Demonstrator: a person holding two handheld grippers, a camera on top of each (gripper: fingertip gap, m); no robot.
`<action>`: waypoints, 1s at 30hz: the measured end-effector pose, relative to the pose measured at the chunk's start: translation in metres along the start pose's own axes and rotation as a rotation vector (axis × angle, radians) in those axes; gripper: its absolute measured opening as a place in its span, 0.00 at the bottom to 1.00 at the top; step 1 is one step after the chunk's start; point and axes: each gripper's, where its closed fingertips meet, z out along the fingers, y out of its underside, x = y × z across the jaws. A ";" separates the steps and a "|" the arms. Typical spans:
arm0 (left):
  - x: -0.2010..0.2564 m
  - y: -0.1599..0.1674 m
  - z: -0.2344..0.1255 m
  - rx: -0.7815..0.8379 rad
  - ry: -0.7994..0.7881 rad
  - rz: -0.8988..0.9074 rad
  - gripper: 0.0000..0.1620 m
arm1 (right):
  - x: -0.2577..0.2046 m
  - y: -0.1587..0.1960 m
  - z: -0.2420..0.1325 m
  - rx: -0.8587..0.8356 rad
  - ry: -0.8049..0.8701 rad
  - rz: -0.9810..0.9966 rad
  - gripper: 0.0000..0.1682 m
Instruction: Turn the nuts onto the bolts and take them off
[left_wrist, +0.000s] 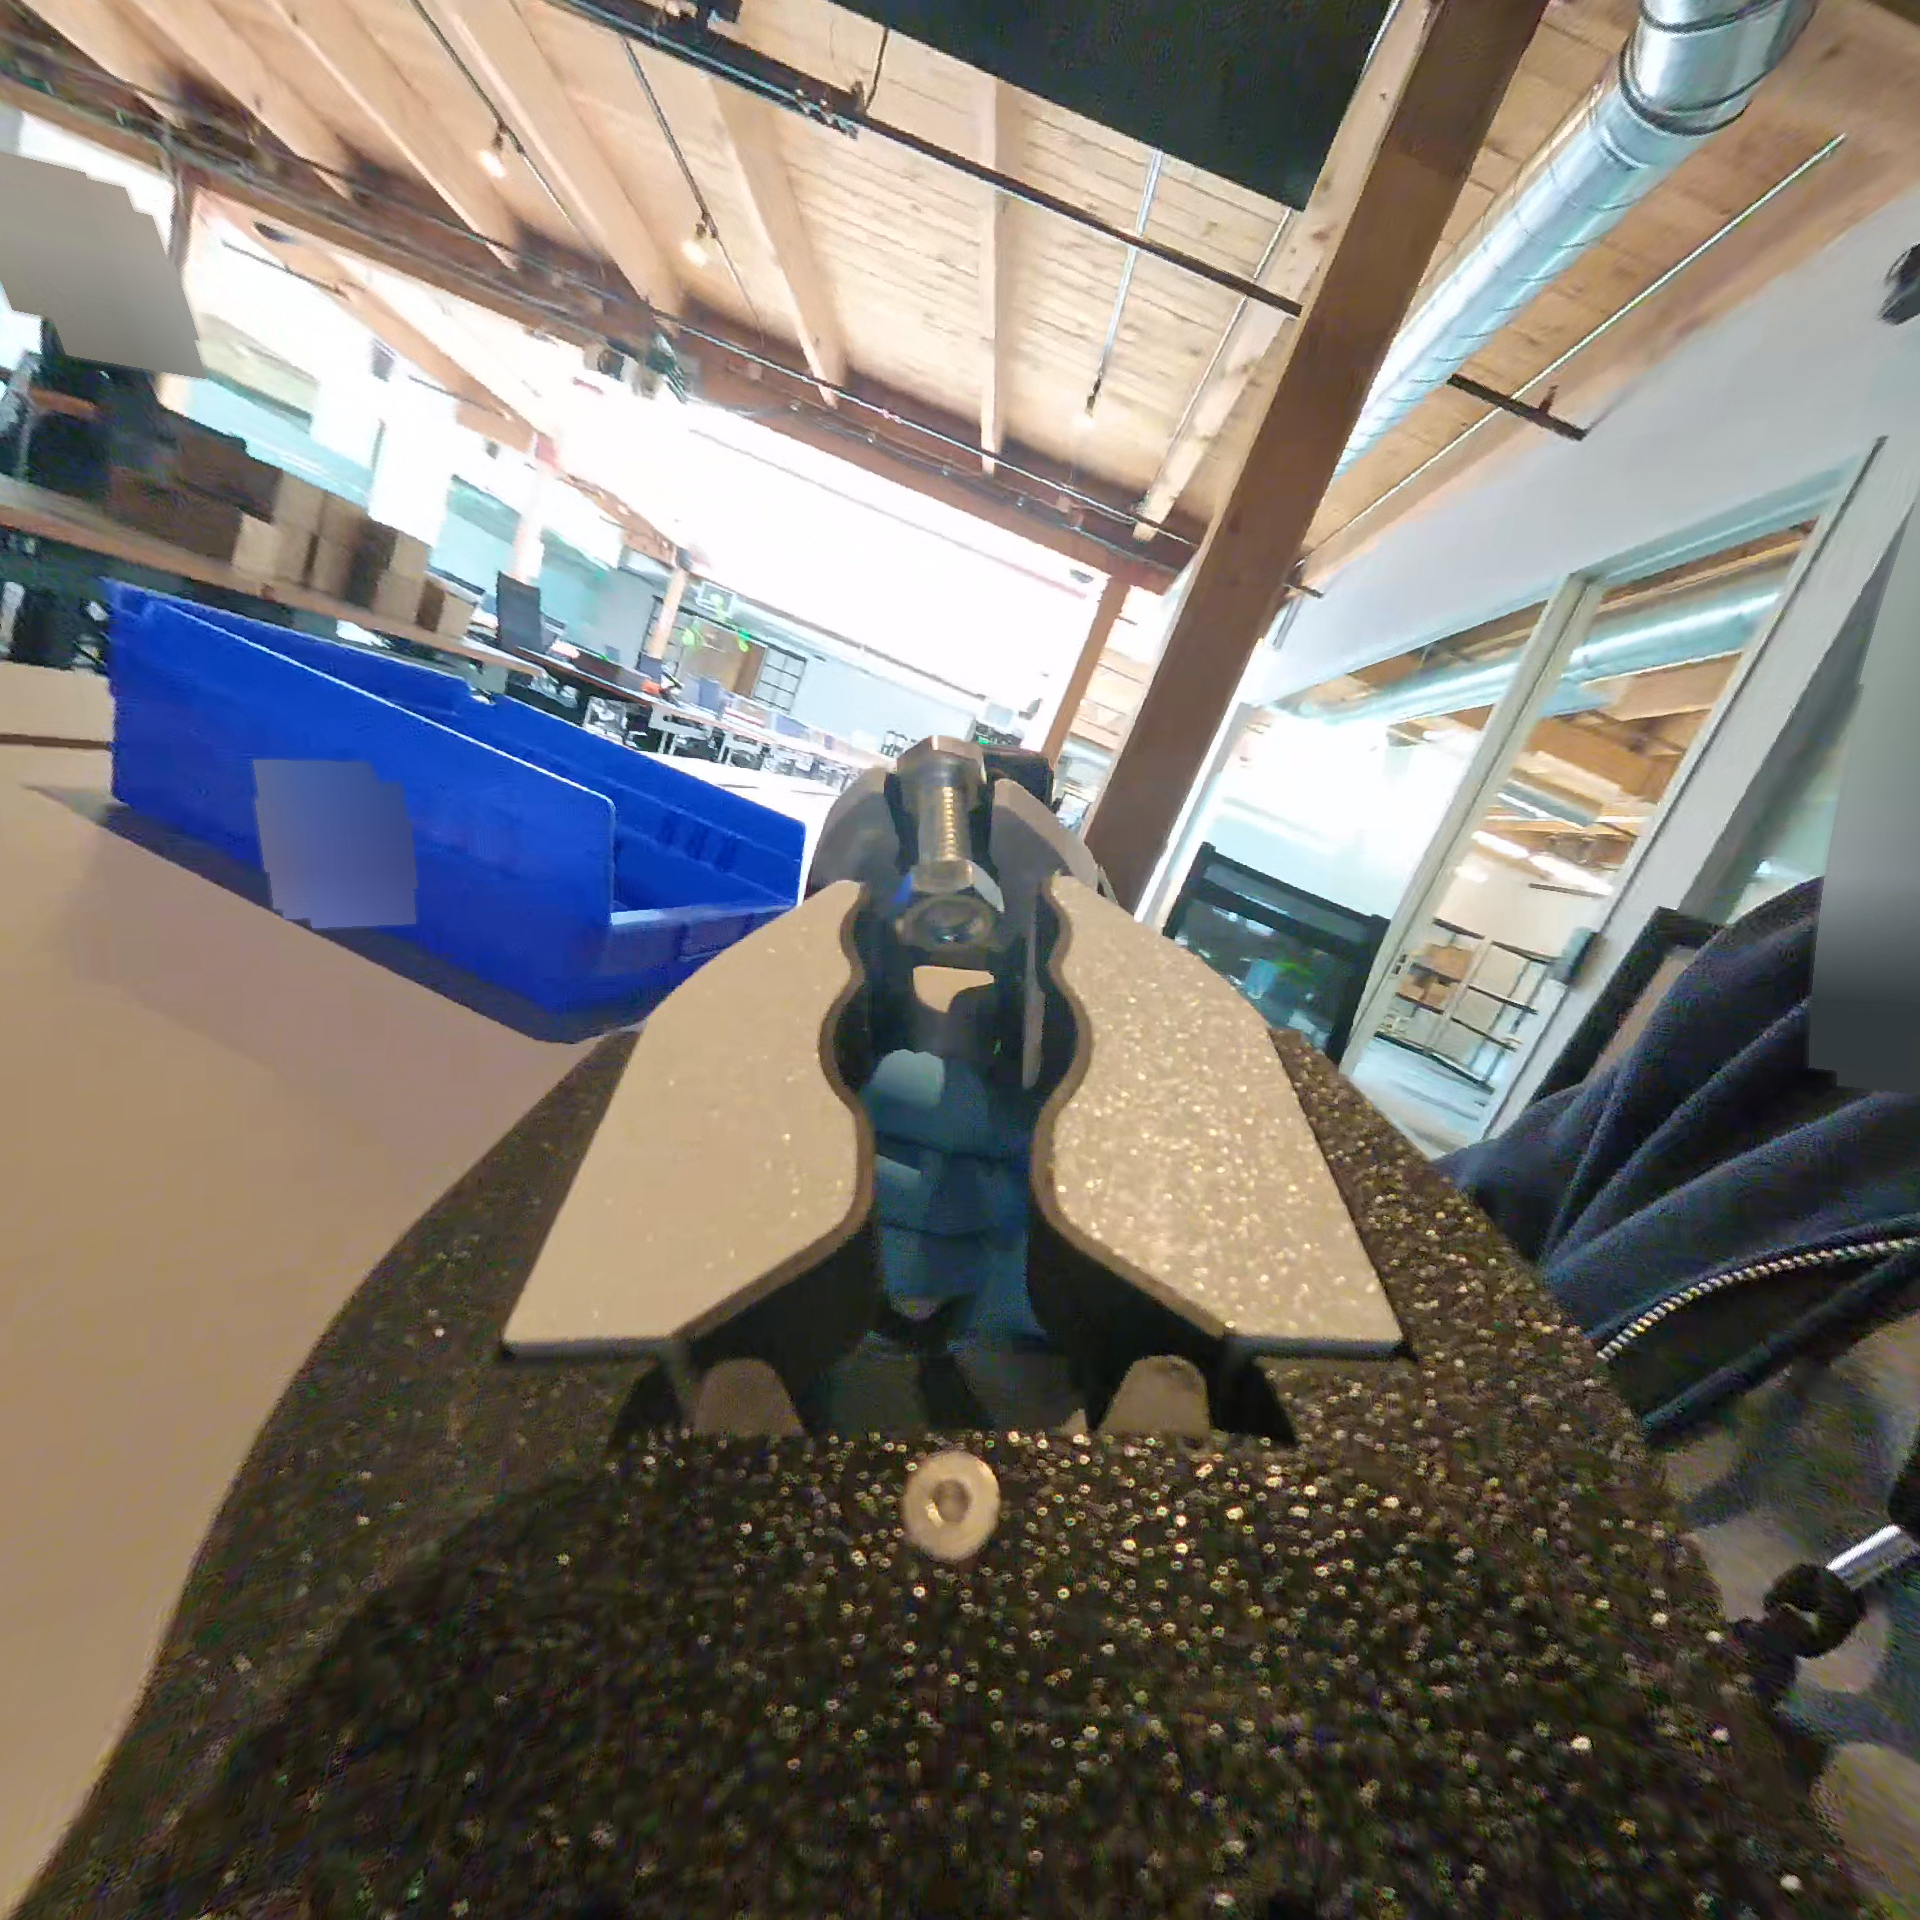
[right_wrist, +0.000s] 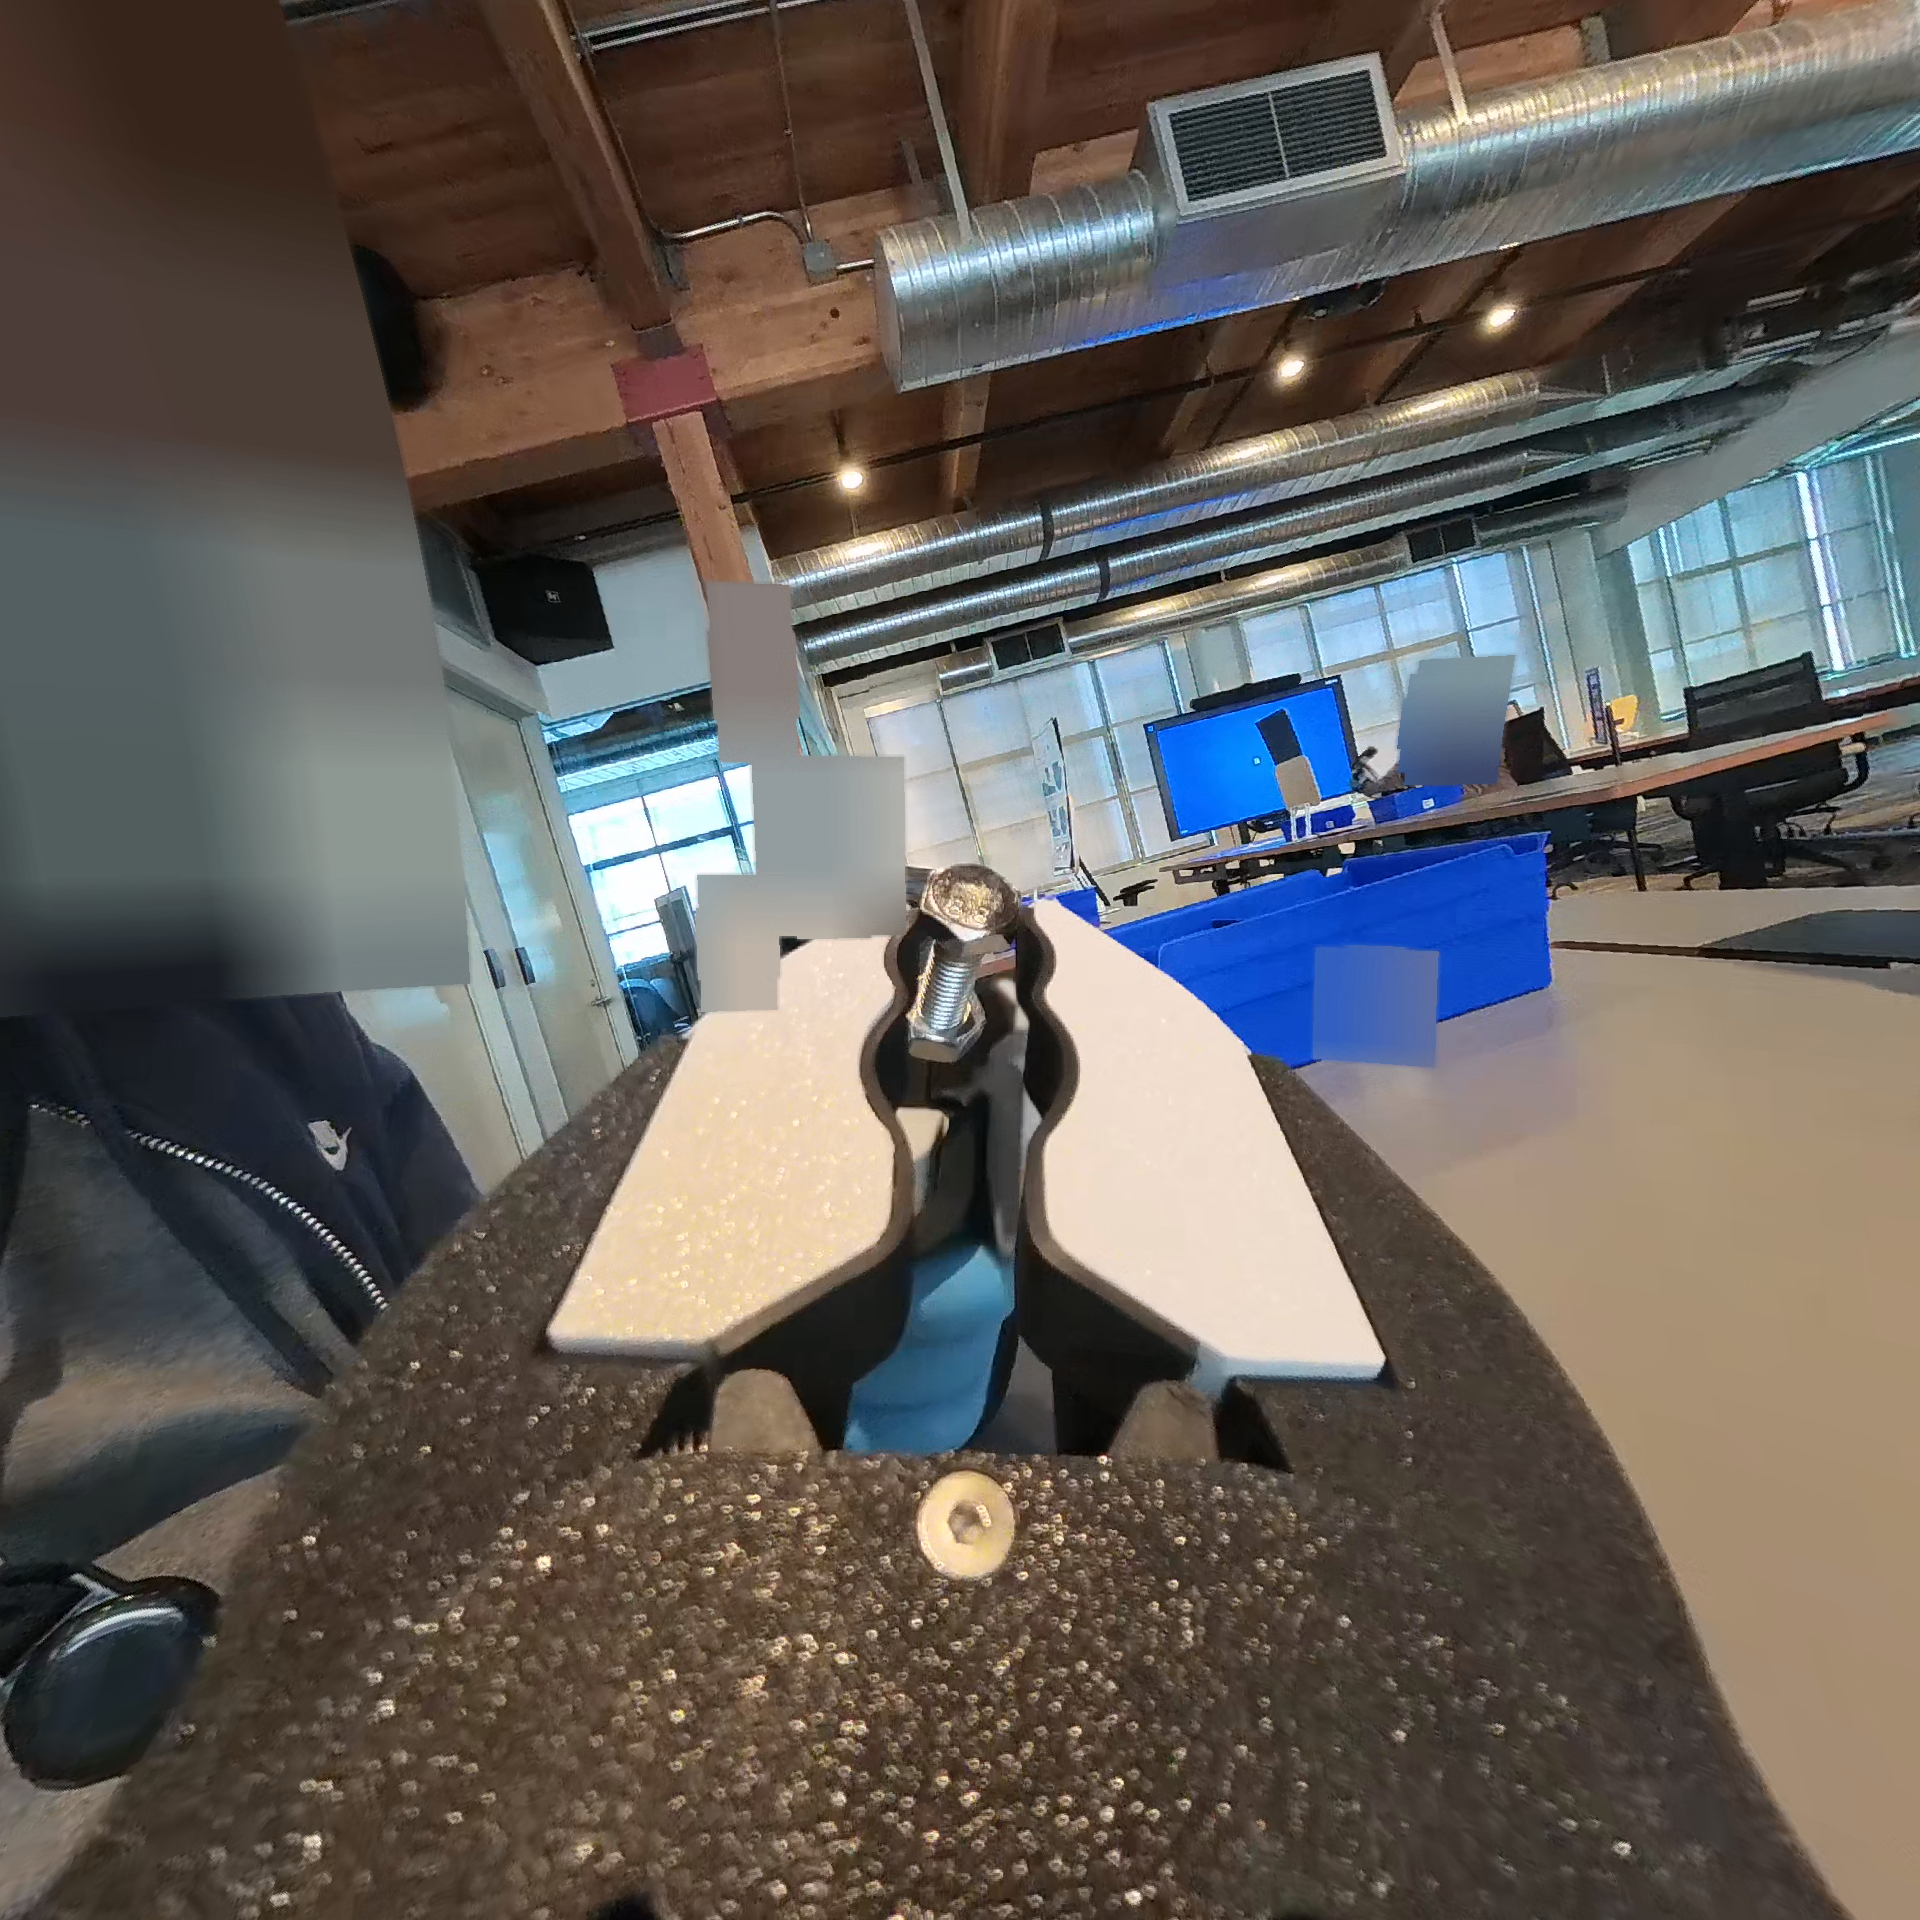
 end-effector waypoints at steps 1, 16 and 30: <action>0.000 0.001 0.001 0.000 0.003 -0.011 0.13 | -0.001 0.001 0.000 -0.004 -0.002 -0.003 0.10; -0.001 -0.006 -0.003 -0.091 -0.463 1.139 0.12 | -0.007 0.000 0.002 0.006 -0.030 -0.006 0.10; 0.010 -0.009 -0.009 -0.058 -0.213 0.781 0.12 | -0.017 0.007 0.005 -0.176 -0.071 -0.118 0.21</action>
